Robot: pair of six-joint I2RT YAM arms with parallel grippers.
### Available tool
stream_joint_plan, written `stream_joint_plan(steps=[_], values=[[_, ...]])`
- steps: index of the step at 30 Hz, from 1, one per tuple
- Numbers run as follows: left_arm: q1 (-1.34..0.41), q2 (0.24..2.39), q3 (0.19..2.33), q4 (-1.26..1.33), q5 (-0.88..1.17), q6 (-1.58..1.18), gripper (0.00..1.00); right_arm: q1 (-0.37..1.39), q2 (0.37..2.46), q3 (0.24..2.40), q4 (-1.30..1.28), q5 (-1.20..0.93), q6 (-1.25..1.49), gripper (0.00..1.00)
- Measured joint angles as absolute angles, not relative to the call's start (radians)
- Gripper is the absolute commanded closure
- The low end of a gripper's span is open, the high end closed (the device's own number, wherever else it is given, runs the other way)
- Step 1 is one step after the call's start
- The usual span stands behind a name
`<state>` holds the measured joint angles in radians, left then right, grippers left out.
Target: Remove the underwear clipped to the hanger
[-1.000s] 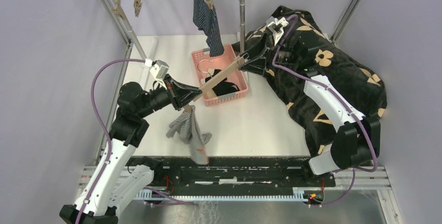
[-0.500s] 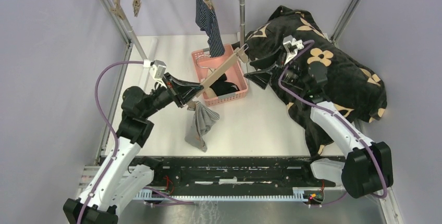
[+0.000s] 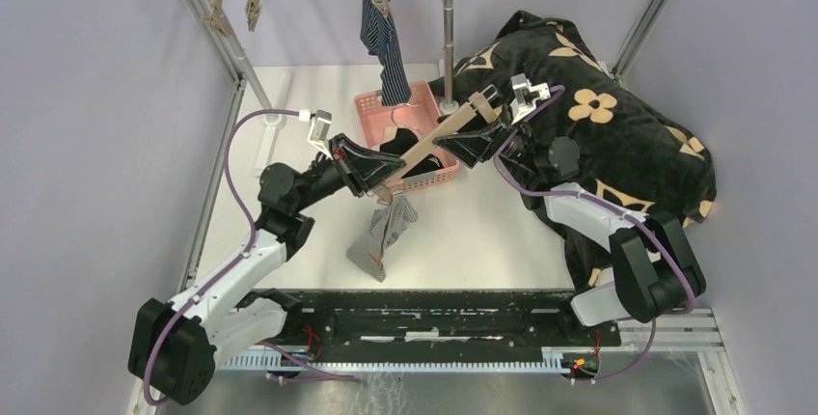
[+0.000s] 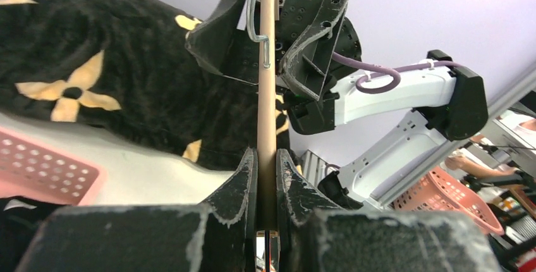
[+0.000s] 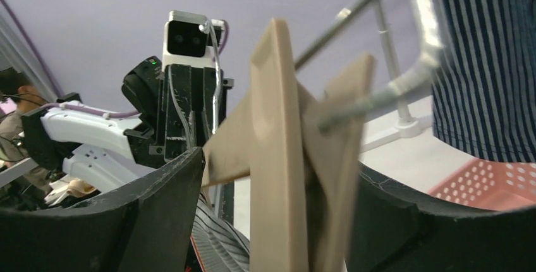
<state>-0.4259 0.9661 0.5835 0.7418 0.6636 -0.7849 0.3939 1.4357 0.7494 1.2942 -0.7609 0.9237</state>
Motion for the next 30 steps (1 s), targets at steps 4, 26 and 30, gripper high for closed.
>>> stream_joint_plan(steps=[4,26,30], values=[[-0.472,1.002,0.584,0.788,0.654,-0.789,0.97,0.426,1.439,0.760,1.319,-0.759,0.919,0.26],[-0.503,1.031,0.628,0.749,0.625,-0.752,0.94,0.458,1.340,0.803,1.150,-0.713,0.810,0.99],[-0.512,1.002,0.633,0.737,0.630,-0.712,0.97,0.463,1.320,0.797,1.130,-0.698,0.815,0.99]])
